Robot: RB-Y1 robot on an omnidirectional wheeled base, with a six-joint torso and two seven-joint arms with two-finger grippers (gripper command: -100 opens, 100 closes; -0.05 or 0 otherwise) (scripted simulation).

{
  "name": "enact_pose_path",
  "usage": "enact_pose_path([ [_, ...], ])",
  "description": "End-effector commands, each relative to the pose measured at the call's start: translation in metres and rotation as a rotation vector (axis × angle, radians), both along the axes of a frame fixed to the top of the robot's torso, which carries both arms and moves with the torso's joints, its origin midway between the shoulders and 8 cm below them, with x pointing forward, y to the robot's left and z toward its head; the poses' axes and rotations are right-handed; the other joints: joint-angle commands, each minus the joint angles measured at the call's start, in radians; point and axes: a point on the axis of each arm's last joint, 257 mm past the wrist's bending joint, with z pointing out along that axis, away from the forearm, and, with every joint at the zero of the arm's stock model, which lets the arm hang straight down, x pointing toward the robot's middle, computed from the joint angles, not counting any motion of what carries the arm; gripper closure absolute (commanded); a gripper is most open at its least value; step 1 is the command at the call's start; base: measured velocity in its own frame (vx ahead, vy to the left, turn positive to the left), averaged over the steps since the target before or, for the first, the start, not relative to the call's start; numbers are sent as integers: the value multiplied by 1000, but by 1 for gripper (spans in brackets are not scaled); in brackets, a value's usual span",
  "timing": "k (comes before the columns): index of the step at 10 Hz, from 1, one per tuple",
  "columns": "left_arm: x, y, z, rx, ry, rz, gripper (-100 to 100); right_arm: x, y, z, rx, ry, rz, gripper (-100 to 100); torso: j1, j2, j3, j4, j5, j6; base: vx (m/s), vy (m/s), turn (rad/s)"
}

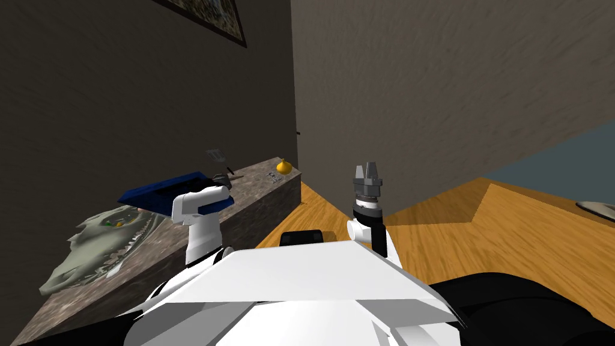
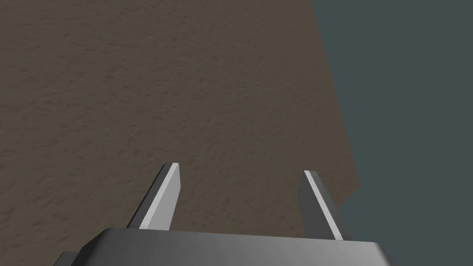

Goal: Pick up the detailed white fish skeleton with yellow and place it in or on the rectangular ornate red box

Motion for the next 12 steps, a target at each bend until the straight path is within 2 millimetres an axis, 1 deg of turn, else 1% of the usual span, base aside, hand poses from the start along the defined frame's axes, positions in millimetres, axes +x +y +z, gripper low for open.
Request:
enact_pose_path([
  [1,9,18,20,18,-37,25,100,0,0,0,0,0,0,0,0,0,0,0,0,0,-87,46,-155],
  [2,10,18,19,16,-36,25,100,0,0,0,0,0,0,0,1,-2,-1,0,0,0,-54,38,-51],
  [4,16,41,37,32,-65,61,100,0,0,0,0,0,0,0,1,-4,-3,-1,1,-1,-58,33,-104],
  [5,16,41,37,32,-65,61,100,0,0,0,0,0,0,0,1,-4,-2,-1,0,0,-48,43,-72],
  [8,17,77,56,53,-93,120,100,0,0,0,0,0,0,0,4,-5,-3,-1,1,-2,-55,63,-114],
  [9,17,77,52,49,-87,121,100,0,0,0,0,0,0,0,6,-4,-2,-1,1,-3,-41,61,-43],
  [12,9,113,53,61,-84,184,100,0,0,0,0,0,0,0,7,-7,-4,-2,1,-3,-18,67,-103],
])
